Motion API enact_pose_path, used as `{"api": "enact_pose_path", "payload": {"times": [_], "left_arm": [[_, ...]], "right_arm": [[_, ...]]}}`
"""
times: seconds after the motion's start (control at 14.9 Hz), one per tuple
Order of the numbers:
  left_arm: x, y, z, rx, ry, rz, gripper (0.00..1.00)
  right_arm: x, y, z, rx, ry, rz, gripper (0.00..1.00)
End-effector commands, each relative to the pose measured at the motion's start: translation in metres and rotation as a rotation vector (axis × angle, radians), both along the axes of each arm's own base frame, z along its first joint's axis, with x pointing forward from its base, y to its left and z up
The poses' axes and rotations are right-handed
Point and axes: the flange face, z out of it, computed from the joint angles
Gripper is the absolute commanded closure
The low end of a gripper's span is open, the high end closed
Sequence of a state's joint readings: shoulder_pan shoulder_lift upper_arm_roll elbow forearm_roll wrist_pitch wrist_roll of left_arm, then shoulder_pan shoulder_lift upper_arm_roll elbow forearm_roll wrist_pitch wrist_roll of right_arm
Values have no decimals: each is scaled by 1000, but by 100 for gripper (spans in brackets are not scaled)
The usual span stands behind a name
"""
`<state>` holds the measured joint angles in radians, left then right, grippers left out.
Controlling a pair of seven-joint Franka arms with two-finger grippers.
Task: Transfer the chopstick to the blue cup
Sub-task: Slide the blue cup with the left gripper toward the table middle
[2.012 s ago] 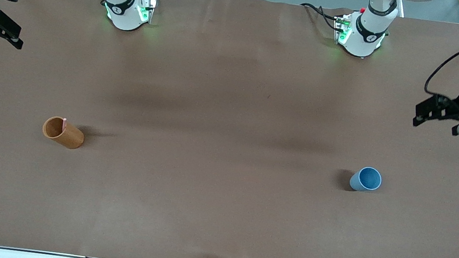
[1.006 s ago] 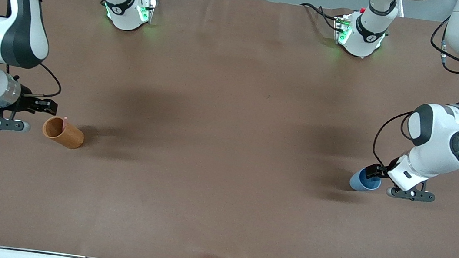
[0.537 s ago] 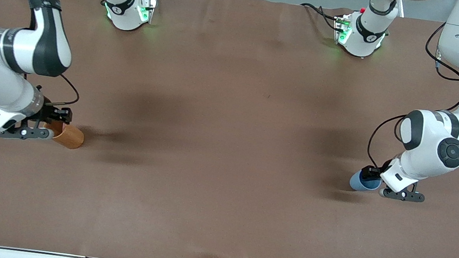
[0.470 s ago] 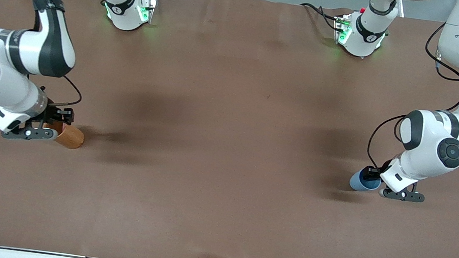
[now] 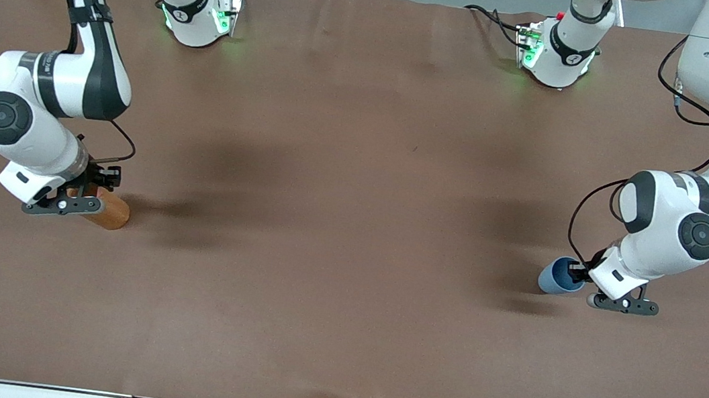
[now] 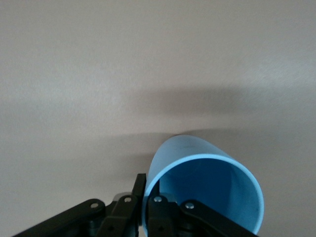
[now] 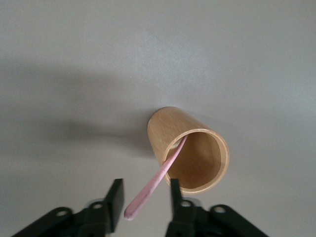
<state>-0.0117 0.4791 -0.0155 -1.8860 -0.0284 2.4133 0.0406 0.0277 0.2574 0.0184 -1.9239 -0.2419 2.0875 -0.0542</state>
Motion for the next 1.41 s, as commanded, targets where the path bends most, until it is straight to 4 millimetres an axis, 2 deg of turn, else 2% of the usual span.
{"api": "enact_pose_path", "payload": {"times": [0.0, 0.13, 0.2, 0.4, 0.54, 0.67, 0.74, 0.87, 1.01, 1.21, 1.34], "left_arm": [[14, -31, 34, -20, -11, 41, 100], [16, -68, 62, -55, -21, 99, 100], [11, -91, 70, -74, -13, 135, 100], [-4, -174, 91, -78, -24, 233, 100], [-15, -231, 92, -82, -17, 307, 100], [-36, -297, 90, -84, -1, 352, 100], [-44, -323, 88, -96, 3, 371, 100], [-72, -374, 78, -97, 15, 384, 100], [-91, -409, 63, -75, 0, 415, 100], [-113, -436, 38, -70, 54, 386, 100], [-122, -445, 29, -60, 59, 389, 99]], "right_arm": [[-8, 3, 7, -30, -15, 32, 74], [-6, 2, 9, -42, -25, 42, 82], [-6, 2, 10, -44, -31, 45, 82], [-6, -2, 9, -44, -28, 38, 85], [-5, -2, 10, -45, -24, 36, 87], [-6, -3, 12, -45, -23, 33, 93], [-5, -4, 15, -46, -26, 30, 96], [2, -6, 36, -54, -19, 12, 96], [11, -7, 66, -57, -26, -9, 96], [19, -11, 129, -24, -22, -67, 96], [14, -25, 177, 50, -8, -141, 96]]}}
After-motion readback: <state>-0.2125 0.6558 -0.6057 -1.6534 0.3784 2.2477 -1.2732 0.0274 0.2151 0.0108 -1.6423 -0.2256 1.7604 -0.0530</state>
